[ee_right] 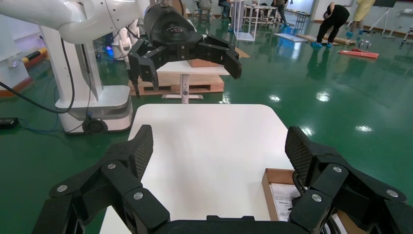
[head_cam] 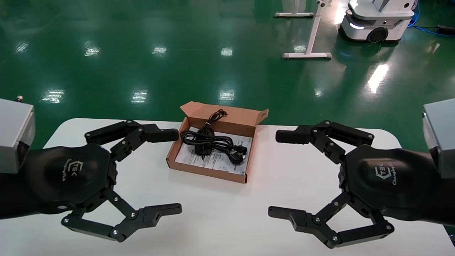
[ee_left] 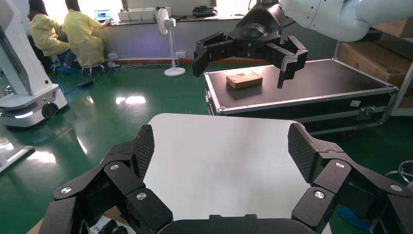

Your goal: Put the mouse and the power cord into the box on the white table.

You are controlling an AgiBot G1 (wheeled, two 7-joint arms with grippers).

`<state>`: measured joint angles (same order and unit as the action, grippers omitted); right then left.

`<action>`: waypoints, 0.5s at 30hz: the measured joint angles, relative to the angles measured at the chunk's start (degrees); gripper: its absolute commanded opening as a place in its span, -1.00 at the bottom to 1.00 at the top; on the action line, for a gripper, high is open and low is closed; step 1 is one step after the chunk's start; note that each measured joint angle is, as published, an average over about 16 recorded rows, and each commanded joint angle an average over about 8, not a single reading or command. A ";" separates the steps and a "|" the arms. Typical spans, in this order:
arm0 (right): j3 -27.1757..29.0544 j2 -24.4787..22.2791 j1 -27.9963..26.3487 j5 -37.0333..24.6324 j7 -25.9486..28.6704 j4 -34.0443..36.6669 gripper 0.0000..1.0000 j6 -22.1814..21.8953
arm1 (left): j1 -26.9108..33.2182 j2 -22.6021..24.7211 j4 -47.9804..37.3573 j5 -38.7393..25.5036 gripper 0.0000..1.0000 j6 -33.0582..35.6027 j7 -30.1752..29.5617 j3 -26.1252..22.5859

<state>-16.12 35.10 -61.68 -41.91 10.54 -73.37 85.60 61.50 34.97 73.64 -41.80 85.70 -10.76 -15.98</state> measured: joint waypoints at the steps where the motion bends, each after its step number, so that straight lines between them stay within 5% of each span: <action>1: -0.01 0.00 -0.01 0.00 0.00 0.01 1.00 0.00 | 0.00 0.00 0.00 0.00 1.00 0.00 0.00 0.00; 15: -0.06 0.05 -0.06 -0.06 -0.06 0.09 1.00 -0.04 | 0.05 0.04 -0.06 -0.05 1.00 -0.03 0.02 -0.04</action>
<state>-16.18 35.15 -61.74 -41.97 10.48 -73.27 85.57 61.55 35.01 73.58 -41.85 85.67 -10.73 -16.02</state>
